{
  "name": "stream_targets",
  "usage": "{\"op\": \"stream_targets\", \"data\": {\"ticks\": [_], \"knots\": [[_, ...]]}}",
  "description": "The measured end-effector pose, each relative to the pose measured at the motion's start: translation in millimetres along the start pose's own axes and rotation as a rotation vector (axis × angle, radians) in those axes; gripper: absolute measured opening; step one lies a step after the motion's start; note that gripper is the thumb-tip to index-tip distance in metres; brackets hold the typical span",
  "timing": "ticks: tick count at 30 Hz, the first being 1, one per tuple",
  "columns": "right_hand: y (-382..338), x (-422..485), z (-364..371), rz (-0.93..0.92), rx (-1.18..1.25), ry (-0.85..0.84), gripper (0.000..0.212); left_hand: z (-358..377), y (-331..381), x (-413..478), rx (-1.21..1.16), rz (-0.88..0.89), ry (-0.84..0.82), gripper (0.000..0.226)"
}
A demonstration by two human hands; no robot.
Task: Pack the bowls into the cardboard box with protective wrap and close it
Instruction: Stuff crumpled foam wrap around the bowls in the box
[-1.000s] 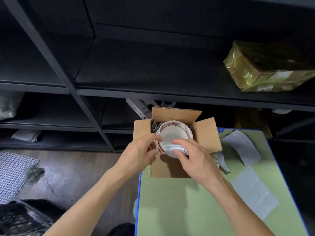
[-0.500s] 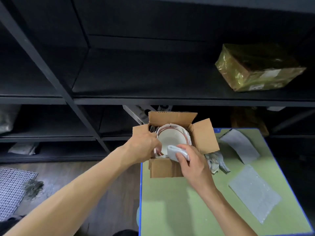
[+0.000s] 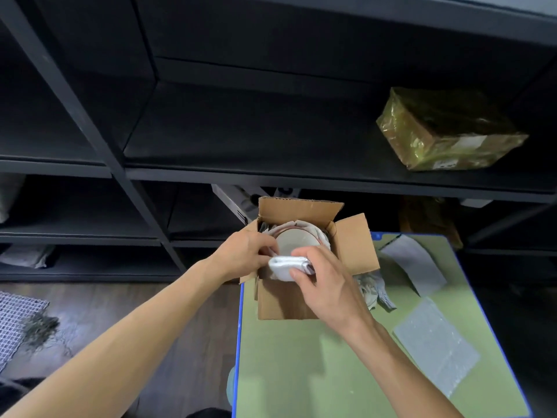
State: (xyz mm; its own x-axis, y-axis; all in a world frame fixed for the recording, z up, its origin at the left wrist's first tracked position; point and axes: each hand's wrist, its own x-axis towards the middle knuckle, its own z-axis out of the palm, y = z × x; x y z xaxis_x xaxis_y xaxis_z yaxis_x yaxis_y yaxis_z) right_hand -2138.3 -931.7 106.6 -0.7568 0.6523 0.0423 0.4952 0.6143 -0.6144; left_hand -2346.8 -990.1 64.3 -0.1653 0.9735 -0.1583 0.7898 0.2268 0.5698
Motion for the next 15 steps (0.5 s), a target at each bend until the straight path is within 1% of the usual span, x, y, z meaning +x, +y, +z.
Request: {"op": "stream_targets", "data": {"ticks": [2, 5, 9, 11, 13, 15], "knots": [[-11.3, 6.7, 5.2, -0.025, -0.064, 0.012, 0.026, -1.3, -1.3, -1.2, -0.081, -0.021, 0.005, 0.012], [-21.5, 14.8, 13.2, -0.037, -0.208, 0.029, 0.022, -3.2, -1.3, -2.9, -0.111, -0.008, 0.015, 0.011], [-20.6, 22.0, 13.4, -0.043, -0.295, 0.035, 0.017, -6.3, -7.4, -2.5, -0.223, -0.015, 0.003, 0.011], [-18.7, 22.2, 13.9, -0.036, -0.282, -0.019, 0.016, -7.8, -9.0, -2.5, -0.253, -0.005, -0.013, 0.011], [-18.4, 22.8, 16.4, -0.030, -0.227, -0.089, 0.018, -7.7, -10.0, -1.5, -0.252, 0.004, -0.025, 0.011], [-20.2, 27.2, 20.0, -0.036, -0.195, -0.125, 0.020, -7.1, -10.3, -0.3, -0.245, 0.002, -0.025, 0.013]]}}
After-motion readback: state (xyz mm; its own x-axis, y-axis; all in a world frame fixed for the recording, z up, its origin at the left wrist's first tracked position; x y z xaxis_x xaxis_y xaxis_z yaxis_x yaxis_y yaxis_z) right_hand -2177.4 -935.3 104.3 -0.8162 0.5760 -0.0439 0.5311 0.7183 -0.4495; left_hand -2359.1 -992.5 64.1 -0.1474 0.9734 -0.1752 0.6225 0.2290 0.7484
